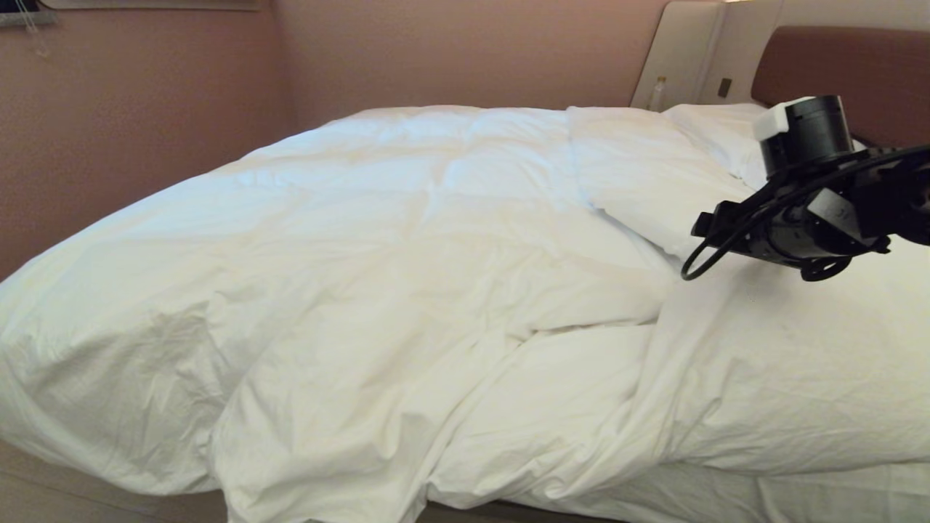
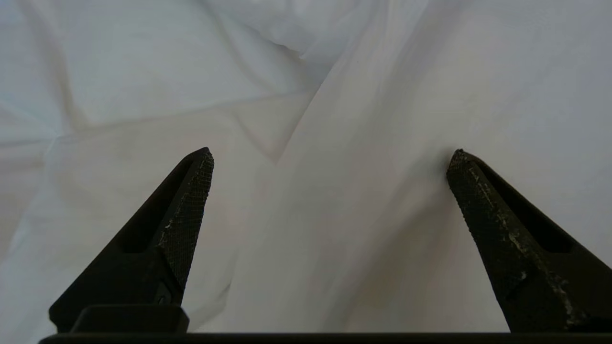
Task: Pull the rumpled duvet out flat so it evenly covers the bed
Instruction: Hold the folded corner of the quilt
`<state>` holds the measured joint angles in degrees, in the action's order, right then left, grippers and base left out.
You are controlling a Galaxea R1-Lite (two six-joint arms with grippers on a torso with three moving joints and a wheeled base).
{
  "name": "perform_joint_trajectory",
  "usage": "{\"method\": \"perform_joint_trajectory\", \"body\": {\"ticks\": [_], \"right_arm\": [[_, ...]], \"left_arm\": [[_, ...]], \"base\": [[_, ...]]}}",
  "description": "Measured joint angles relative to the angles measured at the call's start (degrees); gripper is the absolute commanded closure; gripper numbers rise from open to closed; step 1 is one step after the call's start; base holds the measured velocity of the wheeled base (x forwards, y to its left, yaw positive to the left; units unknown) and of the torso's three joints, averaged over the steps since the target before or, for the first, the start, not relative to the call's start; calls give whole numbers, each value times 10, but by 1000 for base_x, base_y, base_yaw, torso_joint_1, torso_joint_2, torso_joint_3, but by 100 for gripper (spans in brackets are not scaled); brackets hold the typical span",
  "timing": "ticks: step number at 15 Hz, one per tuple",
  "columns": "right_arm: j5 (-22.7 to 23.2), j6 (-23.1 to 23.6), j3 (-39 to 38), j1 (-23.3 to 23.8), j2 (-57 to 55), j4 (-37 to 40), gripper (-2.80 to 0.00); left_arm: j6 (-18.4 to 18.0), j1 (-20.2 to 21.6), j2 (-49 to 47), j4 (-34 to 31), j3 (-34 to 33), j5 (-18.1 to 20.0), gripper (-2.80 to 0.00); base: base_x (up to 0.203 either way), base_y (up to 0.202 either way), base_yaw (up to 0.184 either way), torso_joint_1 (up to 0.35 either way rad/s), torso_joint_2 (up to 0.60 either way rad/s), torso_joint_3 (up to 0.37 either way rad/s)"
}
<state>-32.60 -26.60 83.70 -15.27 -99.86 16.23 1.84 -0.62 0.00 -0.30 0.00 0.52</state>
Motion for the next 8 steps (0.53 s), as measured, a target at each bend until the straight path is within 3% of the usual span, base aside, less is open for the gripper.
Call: {"method": "perform_joint_trajectory", "body": {"ticks": [8], "right_arm": [[-117, -8, 4, -22, -41, 7, -280]], "left_arm": [[0, 0, 0, 0, 0, 0, 0]], "base": [[0, 0, 0, 0, 0, 0]]}}
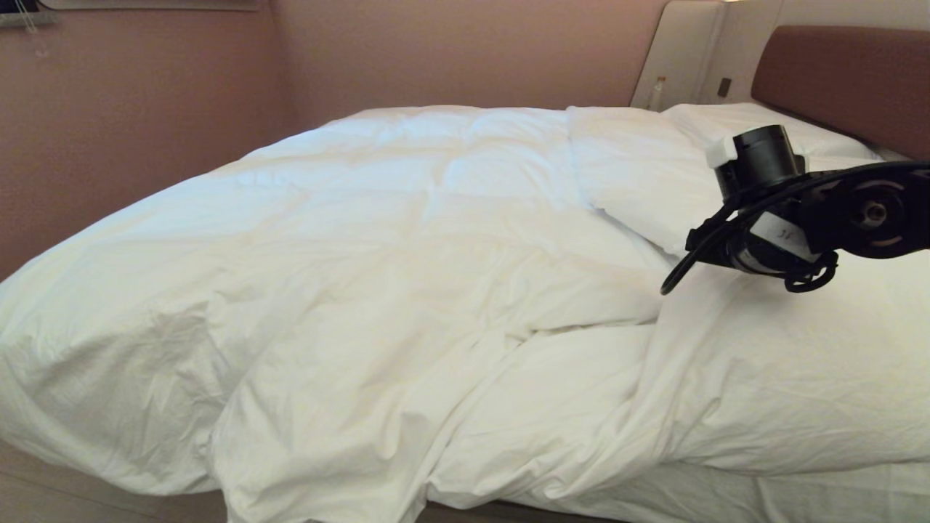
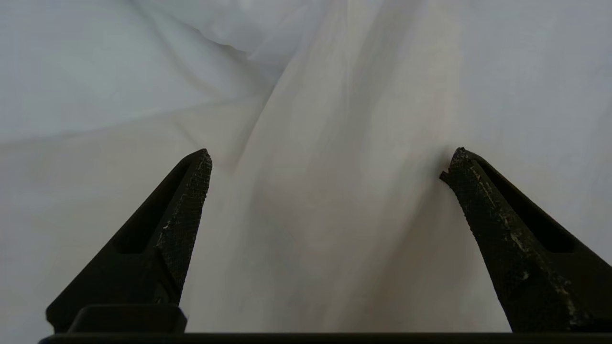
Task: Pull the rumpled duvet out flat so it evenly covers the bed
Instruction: Hold the folded corner of the quilt
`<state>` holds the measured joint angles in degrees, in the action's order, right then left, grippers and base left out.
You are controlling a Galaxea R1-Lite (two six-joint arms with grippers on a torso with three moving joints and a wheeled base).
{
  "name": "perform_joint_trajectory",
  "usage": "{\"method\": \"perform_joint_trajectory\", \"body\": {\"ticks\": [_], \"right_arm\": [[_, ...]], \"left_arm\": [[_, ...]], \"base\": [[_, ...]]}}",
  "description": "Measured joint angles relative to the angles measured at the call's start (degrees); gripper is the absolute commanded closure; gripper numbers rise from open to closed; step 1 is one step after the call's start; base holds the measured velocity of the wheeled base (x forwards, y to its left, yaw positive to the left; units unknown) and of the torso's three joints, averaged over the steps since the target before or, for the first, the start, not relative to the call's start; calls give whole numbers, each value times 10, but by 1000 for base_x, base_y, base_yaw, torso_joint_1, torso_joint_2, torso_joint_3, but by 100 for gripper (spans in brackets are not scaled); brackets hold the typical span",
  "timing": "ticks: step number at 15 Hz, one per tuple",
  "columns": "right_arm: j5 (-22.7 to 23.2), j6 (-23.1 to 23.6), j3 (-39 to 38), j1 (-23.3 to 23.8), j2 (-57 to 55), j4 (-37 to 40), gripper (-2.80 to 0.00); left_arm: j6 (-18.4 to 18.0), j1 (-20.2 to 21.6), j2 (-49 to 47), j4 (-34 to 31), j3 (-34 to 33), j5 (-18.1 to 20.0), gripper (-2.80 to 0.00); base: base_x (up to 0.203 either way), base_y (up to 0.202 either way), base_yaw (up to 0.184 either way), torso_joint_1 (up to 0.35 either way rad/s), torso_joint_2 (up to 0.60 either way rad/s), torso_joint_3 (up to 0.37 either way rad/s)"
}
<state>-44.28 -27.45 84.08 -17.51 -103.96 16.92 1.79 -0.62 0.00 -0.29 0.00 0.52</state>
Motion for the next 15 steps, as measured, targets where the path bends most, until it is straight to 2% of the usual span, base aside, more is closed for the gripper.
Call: {"method": "perform_joint_trajectory", "body": {"ticks": [7, 15], "right_arm": [[-88, 1, -2, -9, -40, 5, -280], [-142, 1, -4, -5, -68, 45, -280]], "left_arm": [[0, 0, 0, 0, 0, 0, 0], [0, 0, 0, 0, 0, 0, 0]], "base": [[0, 0, 0, 0, 0, 0], [0, 0, 0, 0, 0, 0]]}}
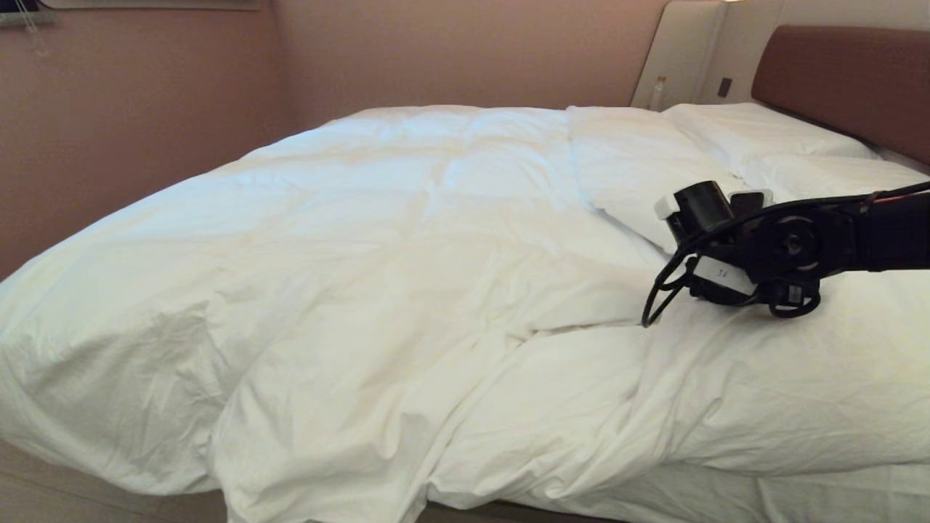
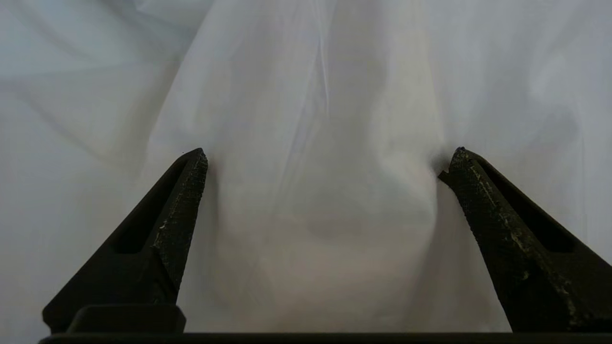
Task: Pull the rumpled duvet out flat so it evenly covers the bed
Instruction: Hold the folded corner of the quilt
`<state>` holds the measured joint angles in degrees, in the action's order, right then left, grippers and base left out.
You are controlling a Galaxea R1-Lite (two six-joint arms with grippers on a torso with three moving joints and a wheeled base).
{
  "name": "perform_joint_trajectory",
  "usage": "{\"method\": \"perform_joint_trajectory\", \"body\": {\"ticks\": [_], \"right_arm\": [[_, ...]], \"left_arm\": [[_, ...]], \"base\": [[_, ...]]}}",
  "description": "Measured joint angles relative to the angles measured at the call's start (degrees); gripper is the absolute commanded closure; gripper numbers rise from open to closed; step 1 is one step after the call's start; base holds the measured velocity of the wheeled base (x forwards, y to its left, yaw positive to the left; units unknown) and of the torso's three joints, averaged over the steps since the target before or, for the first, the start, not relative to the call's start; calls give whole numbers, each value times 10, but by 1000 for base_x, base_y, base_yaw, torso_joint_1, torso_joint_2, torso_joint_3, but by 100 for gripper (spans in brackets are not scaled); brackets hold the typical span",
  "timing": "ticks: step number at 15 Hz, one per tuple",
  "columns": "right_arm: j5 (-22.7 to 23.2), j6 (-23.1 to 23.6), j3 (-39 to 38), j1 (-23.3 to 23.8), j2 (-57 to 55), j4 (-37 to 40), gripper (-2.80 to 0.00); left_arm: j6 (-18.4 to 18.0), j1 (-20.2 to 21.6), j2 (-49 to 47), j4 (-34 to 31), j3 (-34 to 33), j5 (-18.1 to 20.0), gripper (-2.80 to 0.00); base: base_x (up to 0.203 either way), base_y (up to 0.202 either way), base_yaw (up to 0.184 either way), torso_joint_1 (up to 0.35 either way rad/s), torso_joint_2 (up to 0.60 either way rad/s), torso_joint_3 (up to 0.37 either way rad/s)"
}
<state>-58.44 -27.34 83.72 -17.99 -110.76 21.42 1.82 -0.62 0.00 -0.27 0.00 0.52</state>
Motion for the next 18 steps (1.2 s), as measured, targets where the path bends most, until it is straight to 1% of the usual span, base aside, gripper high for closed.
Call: {"method": "perform_joint_trajectory", "body": {"ticks": [4, 5, 14, 18], "right_arm": [[-4, 0, -3, 0, -4, 1, -280], [-4, 1, -3, 0, -4, 1, 0], [-4, 0, -4, 1, 8, 2, 0], [-4, 1, -10, 1, 36, 21, 0]], "left_arm": [[0, 0, 0, 0, 0, 0, 0], [0, 0, 0, 0, 0, 0, 0], [0, 0, 0, 0, 0, 0, 0], [0, 0, 0, 0, 0, 0, 0]], "base": [[0, 0, 0, 0, 0, 0], [0, 0, 0, 0, 0, 0], [0, 0, 0, 0, 0, 0], [0, 0, 0, 0, 0, 0]]}}
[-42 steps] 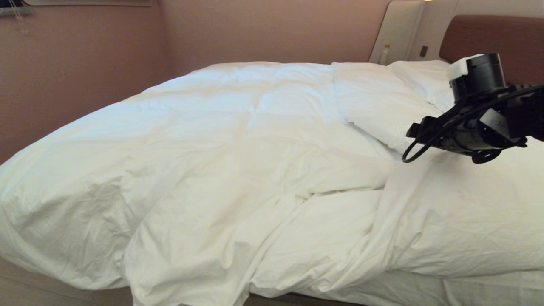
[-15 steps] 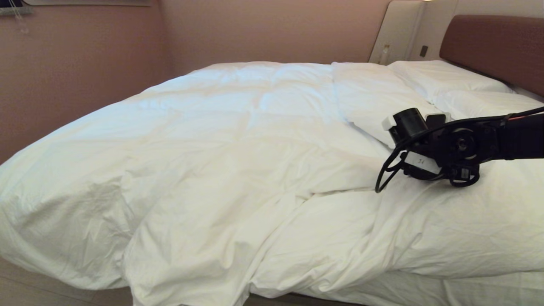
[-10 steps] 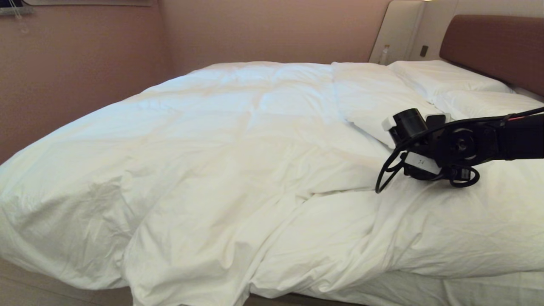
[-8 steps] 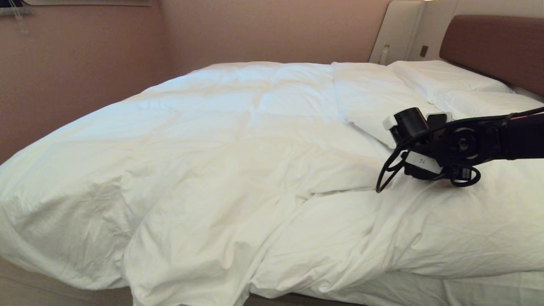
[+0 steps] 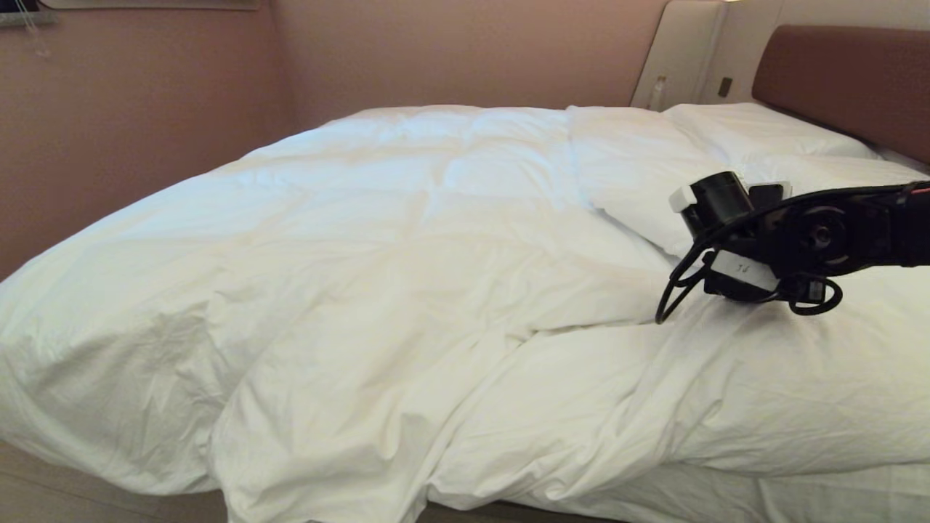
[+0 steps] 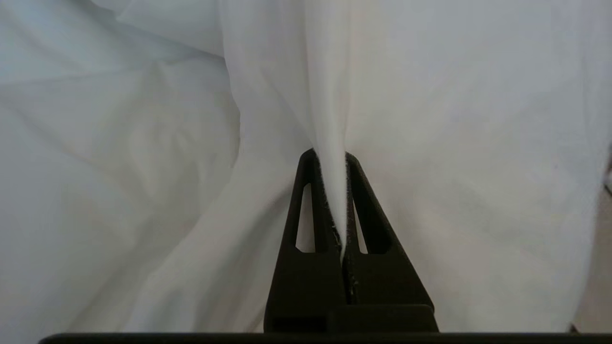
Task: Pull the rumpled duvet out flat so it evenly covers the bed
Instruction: Hold the folded corner of the quilt
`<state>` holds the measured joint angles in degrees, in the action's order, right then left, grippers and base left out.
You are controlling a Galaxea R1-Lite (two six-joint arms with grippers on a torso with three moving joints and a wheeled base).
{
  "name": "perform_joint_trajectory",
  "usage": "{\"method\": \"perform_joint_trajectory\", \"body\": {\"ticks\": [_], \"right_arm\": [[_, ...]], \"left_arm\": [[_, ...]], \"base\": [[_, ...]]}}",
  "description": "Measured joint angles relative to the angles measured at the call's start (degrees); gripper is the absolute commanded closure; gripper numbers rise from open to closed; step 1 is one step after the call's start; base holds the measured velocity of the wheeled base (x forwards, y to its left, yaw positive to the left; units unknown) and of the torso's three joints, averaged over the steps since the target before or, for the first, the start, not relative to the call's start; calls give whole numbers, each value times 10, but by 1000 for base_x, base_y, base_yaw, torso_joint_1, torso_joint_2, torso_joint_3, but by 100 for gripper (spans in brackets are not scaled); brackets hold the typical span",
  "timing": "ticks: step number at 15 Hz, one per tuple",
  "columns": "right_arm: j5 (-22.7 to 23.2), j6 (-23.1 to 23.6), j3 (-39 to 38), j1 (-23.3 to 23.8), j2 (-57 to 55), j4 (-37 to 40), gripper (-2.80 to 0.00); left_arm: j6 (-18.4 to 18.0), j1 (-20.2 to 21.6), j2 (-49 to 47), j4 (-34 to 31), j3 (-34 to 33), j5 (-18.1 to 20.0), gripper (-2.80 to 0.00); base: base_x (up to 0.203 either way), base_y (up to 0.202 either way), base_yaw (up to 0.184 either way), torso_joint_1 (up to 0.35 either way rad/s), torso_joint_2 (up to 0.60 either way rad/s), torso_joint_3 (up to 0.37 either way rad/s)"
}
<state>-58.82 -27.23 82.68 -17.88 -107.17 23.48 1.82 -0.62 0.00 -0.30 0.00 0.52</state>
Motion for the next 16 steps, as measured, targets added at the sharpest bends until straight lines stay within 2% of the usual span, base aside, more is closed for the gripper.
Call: {"method": "perform_joint_trajectory", "body": {"ticks": [5, 9, 16], "right_arm": [[0, 3, -14, 4, 54, 50, 0], [4, 9, -32, 28, 122, 112, 0], [6, 68, -88, 64, 253, 178, 0]], "left_arm": [[0, 0, 0, 0, 0, 0, 0], [0, 0, 0, 0, 0, 0, 0], [0, 0, 0, 0, 0, 0, 0]], "base": [[0, 0, 0, 0, 0, 0], [0, 0, 0, 0, 0, 0], [0, 0, 0, 0, 0, 0]]}}
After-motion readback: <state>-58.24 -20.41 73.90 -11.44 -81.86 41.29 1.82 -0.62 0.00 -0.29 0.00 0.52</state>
